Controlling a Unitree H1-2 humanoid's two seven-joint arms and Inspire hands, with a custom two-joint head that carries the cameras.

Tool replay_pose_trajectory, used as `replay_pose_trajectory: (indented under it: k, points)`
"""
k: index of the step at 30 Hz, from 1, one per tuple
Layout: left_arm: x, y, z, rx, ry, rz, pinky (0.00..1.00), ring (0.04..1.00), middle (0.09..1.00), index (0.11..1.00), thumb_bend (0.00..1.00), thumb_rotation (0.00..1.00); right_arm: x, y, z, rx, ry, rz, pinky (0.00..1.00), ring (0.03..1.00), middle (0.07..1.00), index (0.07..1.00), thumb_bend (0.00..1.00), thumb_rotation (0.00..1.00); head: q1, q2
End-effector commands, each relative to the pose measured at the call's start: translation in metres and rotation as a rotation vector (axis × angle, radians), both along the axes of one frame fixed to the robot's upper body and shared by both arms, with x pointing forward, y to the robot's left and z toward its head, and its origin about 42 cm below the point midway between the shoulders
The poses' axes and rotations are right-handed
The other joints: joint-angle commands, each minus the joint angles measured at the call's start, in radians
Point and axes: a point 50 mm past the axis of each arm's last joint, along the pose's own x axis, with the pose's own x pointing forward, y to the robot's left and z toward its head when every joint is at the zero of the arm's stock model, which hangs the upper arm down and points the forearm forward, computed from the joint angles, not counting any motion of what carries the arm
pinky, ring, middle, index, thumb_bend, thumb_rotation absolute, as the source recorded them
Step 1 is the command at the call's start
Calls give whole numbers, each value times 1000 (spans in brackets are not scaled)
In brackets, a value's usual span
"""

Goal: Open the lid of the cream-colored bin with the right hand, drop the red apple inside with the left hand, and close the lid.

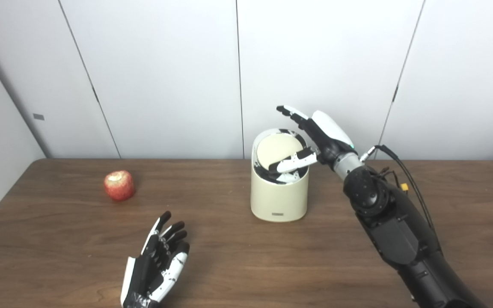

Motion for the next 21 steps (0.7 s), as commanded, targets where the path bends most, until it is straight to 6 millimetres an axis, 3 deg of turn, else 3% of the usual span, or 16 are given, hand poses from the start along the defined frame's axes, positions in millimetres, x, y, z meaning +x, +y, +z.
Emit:
replay_pose_trajectory:
  k: [1,9,21]
  points:
    - [-18,-11,-28,-40,103,-1,812,819,841,955,472,348,3,8,35,-7,-144,36,866,917,918,909,954,284,0,3]
    - [-18,-10,-27,-39,100,-3,812,818,842,953,468,342,6,9,31,15,-183,24,878,907,906,897,952,286,-2,12]
    - [-18,-5,-25,-25,100,-3,803,815,840,948,476,368,8,0,28,86,-161,-24,839,899,903,894,865,262,-11,21]
